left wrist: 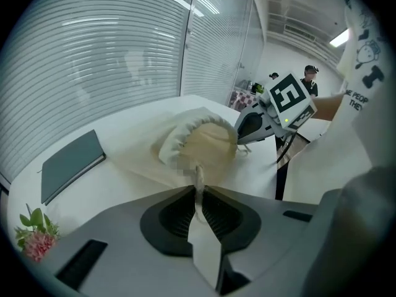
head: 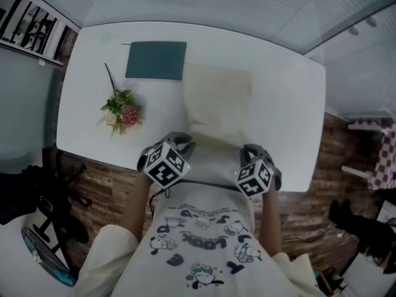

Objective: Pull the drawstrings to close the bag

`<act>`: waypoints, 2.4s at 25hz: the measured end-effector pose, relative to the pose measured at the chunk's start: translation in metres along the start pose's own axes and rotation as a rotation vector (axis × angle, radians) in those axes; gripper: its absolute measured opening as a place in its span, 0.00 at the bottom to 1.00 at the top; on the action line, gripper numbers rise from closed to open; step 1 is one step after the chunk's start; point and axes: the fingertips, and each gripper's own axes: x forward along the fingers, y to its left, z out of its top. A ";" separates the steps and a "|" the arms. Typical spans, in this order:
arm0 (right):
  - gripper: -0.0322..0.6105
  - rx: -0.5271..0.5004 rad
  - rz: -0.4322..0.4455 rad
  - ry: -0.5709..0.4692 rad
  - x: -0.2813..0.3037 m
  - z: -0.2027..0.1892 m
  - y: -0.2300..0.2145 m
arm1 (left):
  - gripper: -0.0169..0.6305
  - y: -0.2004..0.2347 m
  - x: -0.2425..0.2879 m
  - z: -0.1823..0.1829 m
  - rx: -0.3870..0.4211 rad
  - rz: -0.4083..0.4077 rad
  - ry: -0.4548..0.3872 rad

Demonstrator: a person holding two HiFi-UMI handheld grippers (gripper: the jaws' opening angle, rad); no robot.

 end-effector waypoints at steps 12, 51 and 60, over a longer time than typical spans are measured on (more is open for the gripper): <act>0.09 0.085 -0.089 0.000 -0.007 -0.011 -0.027 | 0.14 -0.002 -0.011 0.002 -0.010 -0.036 -0.085; 0.11 -0.057 0.073 0.025 0.012 -0.008 -0.017 | 0.13 -0.011 0.025 0.005 0.123 0.019 0.064; 0.09 0.002 0.010 0.066 0.005 -0.021 -0.026 | 0.11 0.006 0.018 -0.012 -0.045 0.126 0.096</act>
